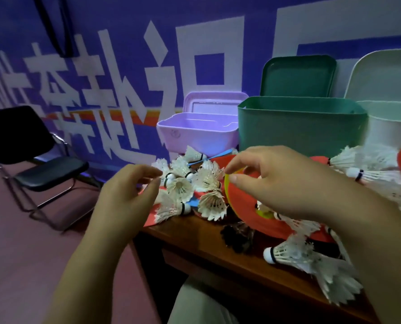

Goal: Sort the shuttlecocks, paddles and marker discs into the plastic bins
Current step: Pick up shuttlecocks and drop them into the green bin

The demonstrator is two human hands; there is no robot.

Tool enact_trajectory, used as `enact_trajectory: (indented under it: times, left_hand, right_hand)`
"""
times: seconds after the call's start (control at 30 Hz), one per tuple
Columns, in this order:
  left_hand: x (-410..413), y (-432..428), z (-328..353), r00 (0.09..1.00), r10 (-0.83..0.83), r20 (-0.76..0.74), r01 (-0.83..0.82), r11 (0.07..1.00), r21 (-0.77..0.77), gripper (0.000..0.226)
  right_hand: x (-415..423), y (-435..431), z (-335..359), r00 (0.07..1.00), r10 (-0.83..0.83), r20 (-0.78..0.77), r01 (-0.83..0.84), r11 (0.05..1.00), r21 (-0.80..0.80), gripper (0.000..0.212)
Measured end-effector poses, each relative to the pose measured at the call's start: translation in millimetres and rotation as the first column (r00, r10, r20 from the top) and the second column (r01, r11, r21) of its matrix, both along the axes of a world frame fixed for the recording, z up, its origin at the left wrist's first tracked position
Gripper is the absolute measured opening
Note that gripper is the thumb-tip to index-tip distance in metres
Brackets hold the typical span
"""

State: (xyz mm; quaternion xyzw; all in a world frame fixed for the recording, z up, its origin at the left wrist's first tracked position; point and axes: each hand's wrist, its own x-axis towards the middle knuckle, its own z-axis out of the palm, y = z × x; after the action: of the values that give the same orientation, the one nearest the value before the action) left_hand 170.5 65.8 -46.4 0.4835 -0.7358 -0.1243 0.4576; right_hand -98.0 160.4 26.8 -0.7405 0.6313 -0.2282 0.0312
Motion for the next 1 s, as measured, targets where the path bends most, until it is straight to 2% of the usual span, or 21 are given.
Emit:
enact_trajectory:
  times: [0.13, 0.27, 0.5, 0.63, 0.8, 1.0]
  left_hand:
    - [23.8, -8.4, -39.9, 0.998, 0.066, 0.000, -0.066, 0.998, -0.017, 0.030]
    - [22.5, -17.9, -74.8, 0.999, -0.032, -0.027, 0.032, 0.999, 0.000, 0.044]
    - [7.5, -32.6, -105.9, 0.971, -0.033, -0.235, 0.009, 0.994, -0.106, 0.042]
    - [-0.8, -32.7, -118.7, 0.970, 0.049, -0.239, -0.084, 0.987, -0.136, 0.034]
    - [-5.0, -34.3, -125.2, 0.989, 0.017, -0.148, -0.044, 0.982, -0.183, 0.032]
    - [-1.5, -34.5, -126.9, 0.988, -0.024, -0.152, -0.006, 0.981, -0.193, 0.028]
  right_hand:
    - [30.5, 0.8, -22.0, 0.999, 0.041, 0.032, -0.041, 0.999, 0.002, 0.020]
    - [64.3, -12.6, -48.4, 0.997, 0.054, 0.061, -0.052, 0.998, -0.033, 0.022]
    - [131.3, -35.6, -102.5, 0.961, -0.043, 0.274, 0.066, 0.995, -0.078, 0.052]
    - [149.2, -47.0, -131.4, 0.963, -0.088, 0.256, 0.114, 0.990, -0.086, 0.065]
    - [148.6, -53.5, -152.5, 0.975, -0.113, 0.189, 0.141, 0.979, -0.146, 0.065]
    - [146.4, -56.0, -152.8, 0.951, -0.178, 0.252, 0.219, 0.965, -0.144, 0.052]
